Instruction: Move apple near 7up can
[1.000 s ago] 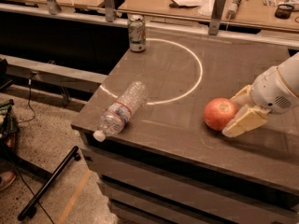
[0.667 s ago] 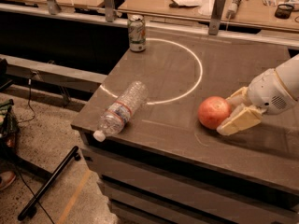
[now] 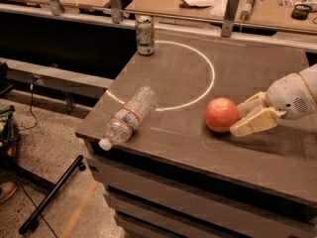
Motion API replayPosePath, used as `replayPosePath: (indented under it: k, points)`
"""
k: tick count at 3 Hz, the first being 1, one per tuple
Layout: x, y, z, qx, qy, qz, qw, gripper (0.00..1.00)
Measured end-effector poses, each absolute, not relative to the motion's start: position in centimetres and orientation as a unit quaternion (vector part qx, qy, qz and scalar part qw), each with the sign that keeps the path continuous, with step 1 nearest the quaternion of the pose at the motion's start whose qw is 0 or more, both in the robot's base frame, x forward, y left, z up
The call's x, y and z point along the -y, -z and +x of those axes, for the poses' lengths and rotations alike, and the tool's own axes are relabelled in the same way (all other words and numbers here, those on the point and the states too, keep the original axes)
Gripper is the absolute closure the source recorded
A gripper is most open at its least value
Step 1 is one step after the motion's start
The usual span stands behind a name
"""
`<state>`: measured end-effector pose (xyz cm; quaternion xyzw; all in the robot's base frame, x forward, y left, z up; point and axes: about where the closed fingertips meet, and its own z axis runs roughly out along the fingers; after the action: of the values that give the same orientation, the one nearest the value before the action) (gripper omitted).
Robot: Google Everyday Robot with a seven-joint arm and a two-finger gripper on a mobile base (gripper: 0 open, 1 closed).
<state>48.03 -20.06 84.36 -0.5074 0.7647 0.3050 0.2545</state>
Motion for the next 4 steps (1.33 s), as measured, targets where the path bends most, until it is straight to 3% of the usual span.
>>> replayPosePath:
  k: [1, 2, 4]
  points:
    - [20.7, -84.98, 48.29, -0.76, -0.323, -0.497, 0.268, 1.0]
    - [21.07, -85.27, 48.49, -0.757, -0.33, -0.494, 0.273, 0.82]
    - [21.52, -85.77, 48.61, -0.754, -0.332, -0.49, 0.284, 0.35]
